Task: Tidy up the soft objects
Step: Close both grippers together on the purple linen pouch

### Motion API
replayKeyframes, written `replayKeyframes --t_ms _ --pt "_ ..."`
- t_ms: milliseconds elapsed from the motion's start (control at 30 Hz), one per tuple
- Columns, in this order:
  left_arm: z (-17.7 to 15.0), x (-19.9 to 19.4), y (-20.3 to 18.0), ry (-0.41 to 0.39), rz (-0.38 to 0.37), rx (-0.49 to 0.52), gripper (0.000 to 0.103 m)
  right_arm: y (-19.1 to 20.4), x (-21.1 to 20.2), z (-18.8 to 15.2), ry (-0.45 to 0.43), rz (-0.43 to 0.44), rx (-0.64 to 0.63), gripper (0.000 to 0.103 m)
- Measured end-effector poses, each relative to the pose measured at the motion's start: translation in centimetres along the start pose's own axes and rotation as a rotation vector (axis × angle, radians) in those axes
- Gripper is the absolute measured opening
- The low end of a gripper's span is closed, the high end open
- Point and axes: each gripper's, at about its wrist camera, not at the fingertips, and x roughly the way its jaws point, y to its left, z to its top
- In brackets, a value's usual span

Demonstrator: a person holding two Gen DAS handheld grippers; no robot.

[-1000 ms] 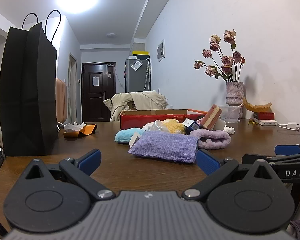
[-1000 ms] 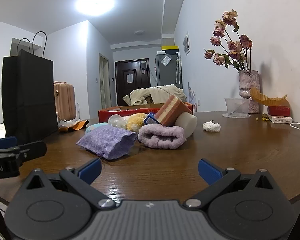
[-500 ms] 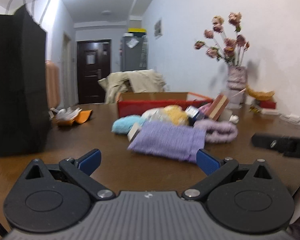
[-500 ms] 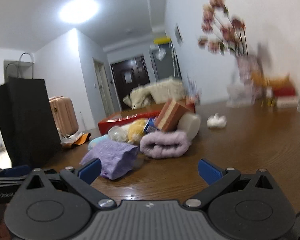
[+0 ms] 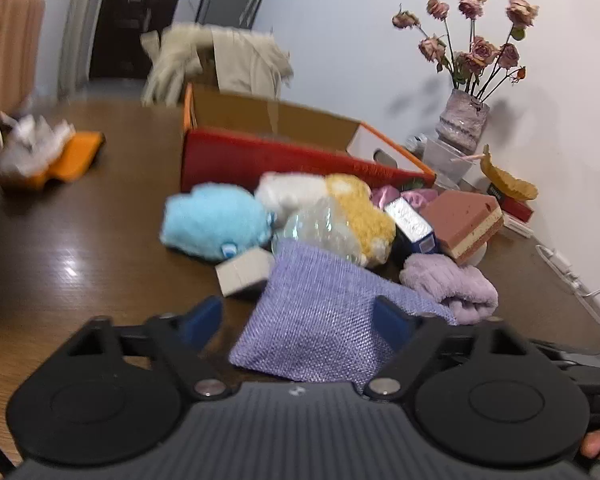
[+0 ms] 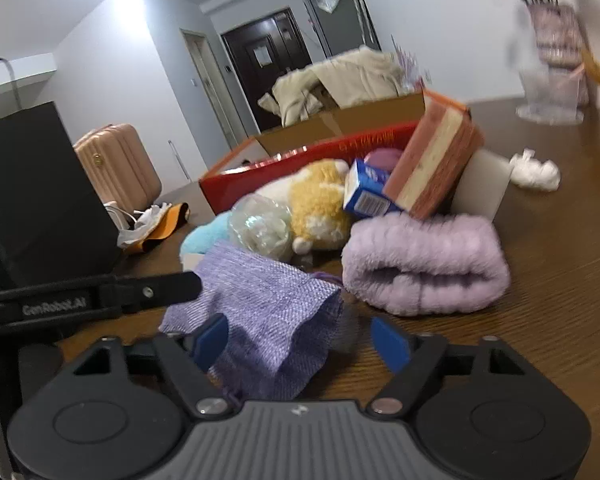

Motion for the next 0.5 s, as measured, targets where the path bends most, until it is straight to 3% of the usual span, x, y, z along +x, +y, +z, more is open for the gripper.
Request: replayKeyframes --t_ms 167,233,367,500 --pt "-0.9 -0.3 0.5 0.028 -0.104 -0.046 0.036 -0.2 0.5 0.2 0.008 0.026 -0.002 0.037" --pt "-1.2 -1.0 0.0 0.028 -0.106 -0.053 0.021 -0.2 0.4 0.1 0.016 0.050 -0.017 0.014" --pt "-1.8 -3.4 -1.7 0.012 -0.128 -0.068 0.015 0.6 -2.1 0.0 -0.016 0.070 -0.097 0.008" --pt "-0.5 -6.8 -3.7 -0.077 -0.146 -0.034 0.014 1.6 -5.3 1.3 -0.076 0.100 -0.178 0.007"
